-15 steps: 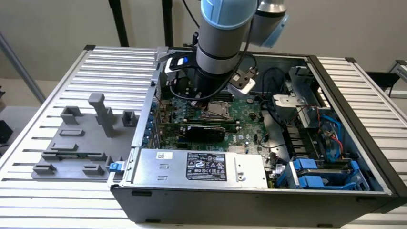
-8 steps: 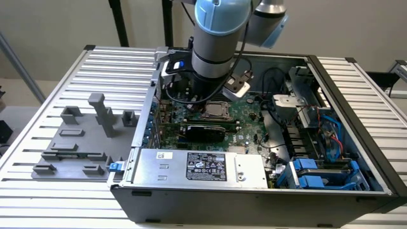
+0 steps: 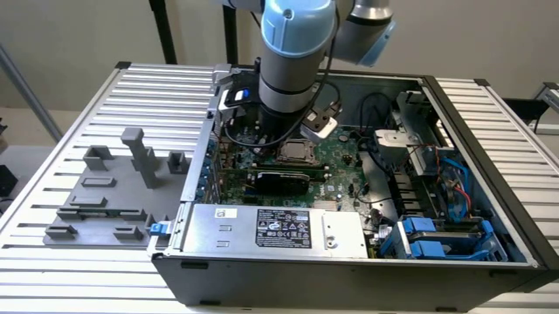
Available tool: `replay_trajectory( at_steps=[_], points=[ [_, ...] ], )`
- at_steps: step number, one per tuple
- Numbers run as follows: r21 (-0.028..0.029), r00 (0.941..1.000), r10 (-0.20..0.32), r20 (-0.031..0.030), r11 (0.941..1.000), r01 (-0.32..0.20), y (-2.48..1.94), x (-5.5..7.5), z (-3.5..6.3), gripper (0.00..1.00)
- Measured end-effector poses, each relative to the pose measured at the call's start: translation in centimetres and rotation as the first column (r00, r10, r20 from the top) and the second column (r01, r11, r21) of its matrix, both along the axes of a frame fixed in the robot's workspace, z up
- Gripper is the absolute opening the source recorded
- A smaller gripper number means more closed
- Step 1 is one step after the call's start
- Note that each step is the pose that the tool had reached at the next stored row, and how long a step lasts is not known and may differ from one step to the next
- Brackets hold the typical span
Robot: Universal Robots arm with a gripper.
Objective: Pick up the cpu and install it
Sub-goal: 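Install the second cpu locking lever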
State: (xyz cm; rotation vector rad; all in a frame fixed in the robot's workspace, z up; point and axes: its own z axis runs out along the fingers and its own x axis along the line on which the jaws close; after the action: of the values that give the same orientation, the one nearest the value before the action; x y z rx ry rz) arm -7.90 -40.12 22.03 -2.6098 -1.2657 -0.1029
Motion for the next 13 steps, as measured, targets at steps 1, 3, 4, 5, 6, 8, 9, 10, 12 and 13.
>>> replay_trajectory(
  at_steps=[1,3,4,5,6,8,9,10,12,13],
  points=[
    [0.0,1.0,0.0,0.001,1.0,0.0,0.05,0.0,-0.13,0.11],
    [-0.0002,1.0,0.0,0.0025,1.0,0.0,0.13,-0.1,-0.36,0.11],
    [-0.0001,1.0,0.0,0.0033,1.0,0.0,0.16,-0.1,-0.47,0.11],
    [0.0,1.0,0.0,0.0038,1.0,0.0,0.2,-0.1,-0.57,0.11],
    [0.0,1.0,0.0,0.0042,1.0,0.0,0.23,-0.1,-0.67,0.11],
    [0.0,1.0,0.0,0.0047,1.0,0.0,0.31,-0.2,-0.84,0.11],
    [-0.0002,1.0,0.0,0.0047,1.0,0.0,0.35,-0.2,-0.91,0.11],
    [-0.0001,1.0,0.0,0.0048,1.0,0.0,0.39,-0.2,-0.97,0.11],
    [-0.0001,1.0,0.0,0.0048,1.0,0.0,0.47,-0.2,-1.09,0.11],
    [-0.0002,1.0,0.0,0.0048,1.0,0.0,0.51,-0.2,-1.14,0.11]
  ],
)
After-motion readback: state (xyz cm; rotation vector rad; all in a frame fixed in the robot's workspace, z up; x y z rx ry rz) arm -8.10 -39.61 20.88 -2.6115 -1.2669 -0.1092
